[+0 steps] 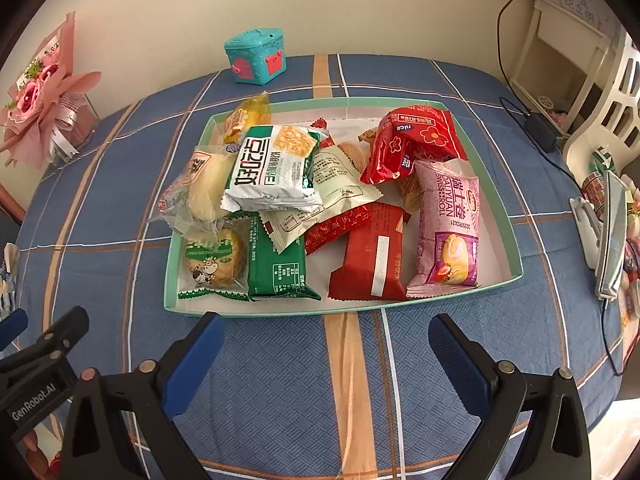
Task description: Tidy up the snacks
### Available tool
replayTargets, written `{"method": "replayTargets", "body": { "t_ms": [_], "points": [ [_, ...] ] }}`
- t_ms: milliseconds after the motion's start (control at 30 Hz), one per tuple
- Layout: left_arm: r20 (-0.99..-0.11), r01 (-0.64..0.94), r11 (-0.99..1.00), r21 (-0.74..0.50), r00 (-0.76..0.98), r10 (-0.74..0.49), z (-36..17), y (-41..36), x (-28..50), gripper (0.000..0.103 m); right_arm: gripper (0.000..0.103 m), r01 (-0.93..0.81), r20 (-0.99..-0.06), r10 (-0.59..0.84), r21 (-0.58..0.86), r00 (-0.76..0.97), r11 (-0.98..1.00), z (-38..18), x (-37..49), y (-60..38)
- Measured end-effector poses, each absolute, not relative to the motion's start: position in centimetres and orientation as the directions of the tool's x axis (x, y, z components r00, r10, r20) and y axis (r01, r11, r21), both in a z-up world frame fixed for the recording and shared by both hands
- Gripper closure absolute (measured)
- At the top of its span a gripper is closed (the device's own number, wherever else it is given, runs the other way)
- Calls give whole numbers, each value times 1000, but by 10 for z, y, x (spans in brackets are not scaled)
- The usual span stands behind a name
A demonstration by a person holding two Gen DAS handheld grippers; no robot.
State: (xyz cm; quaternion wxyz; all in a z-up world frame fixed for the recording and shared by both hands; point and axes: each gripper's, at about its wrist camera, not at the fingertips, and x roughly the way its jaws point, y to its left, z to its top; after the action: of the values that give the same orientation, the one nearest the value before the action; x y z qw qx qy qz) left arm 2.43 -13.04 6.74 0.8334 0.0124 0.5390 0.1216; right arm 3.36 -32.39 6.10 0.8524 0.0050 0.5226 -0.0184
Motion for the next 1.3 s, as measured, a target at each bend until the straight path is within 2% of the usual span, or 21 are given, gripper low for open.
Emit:
{"method": "replayTargets", "body": {
  "t_ms": [1300],
  "points": [
    [-900,-201,970,138,384,207,67,-125,25,5,0,14,-897,-20,-16,441,1000,60,33,-318]
  ]
}}
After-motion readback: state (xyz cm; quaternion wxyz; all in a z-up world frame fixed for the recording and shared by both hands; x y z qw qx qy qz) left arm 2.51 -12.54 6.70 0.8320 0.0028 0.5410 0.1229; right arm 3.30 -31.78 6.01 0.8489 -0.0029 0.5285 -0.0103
